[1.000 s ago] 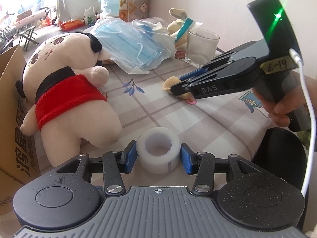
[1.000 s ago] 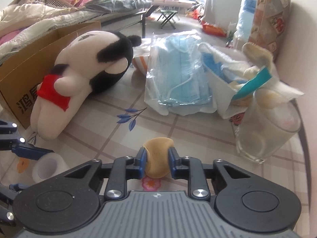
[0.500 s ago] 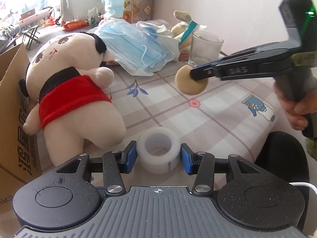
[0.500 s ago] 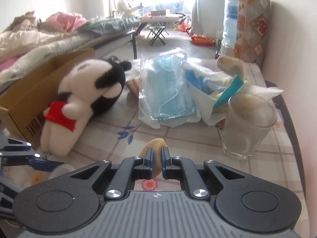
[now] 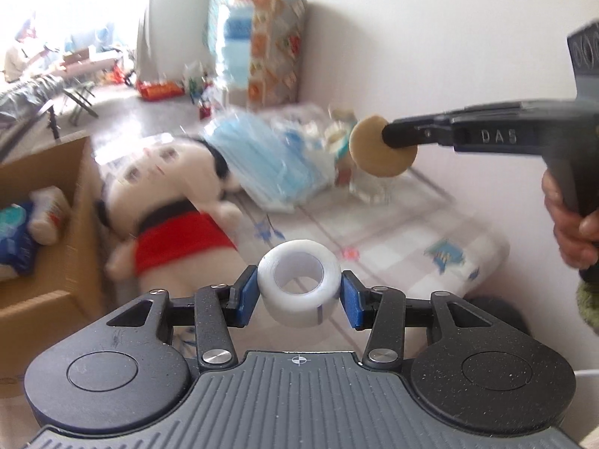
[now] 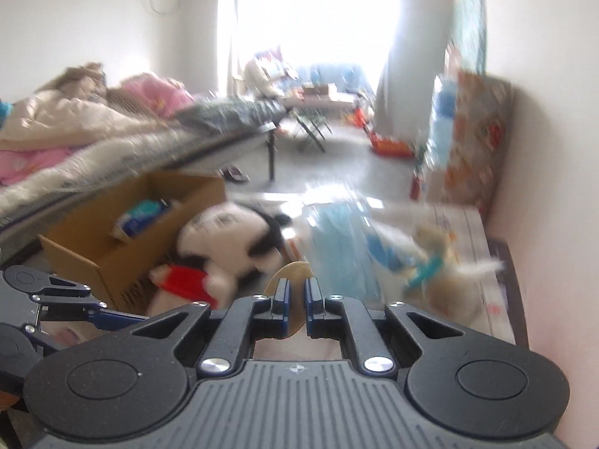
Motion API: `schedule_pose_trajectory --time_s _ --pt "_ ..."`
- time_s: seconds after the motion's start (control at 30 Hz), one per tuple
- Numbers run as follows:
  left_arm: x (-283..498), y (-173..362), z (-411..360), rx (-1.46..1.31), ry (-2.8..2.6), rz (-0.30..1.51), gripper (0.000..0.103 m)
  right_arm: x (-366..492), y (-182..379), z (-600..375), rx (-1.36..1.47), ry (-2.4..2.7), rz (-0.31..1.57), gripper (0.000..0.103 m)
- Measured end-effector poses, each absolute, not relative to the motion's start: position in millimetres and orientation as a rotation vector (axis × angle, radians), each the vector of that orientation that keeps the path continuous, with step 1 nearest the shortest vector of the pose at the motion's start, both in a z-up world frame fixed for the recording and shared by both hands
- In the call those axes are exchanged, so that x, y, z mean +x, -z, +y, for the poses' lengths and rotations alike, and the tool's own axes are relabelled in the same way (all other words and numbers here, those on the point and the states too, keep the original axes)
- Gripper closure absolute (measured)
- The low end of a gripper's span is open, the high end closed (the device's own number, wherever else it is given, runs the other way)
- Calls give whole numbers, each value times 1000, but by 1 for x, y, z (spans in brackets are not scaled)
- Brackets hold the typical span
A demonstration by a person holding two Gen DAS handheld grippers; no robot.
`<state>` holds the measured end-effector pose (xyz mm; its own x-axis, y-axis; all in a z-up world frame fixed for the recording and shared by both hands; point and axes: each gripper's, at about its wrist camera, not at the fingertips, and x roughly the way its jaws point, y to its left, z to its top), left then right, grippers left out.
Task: Organize soft objects
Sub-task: 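Carry the tape roll and sponge over the cardboard box with both grippers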
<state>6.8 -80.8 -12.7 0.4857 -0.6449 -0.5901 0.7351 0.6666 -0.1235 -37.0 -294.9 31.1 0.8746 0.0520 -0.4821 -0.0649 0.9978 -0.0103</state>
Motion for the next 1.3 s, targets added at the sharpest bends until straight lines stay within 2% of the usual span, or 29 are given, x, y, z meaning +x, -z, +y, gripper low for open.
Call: schedule_pose_trajectory --time_s 0.27,0.43,0.63,0.97,1.3 --pt "13 -62 -8 48 704 473 58 -12 -88 -237 -65 -226 372 94" --pt "46 -79 16 61 560 433 58 37 -108 -195 -61 -352 354 94" --pt "120 -60 23 26 491 549 58 121 -107 -159 -12 -457 454 94" --pt "223 5 12 -52 483 848 58 241 -53 -124 -69 -456 692 94" --pt "273 41 2 -122 436 1039 57 296 -14 -103 -210 -439 855 94"
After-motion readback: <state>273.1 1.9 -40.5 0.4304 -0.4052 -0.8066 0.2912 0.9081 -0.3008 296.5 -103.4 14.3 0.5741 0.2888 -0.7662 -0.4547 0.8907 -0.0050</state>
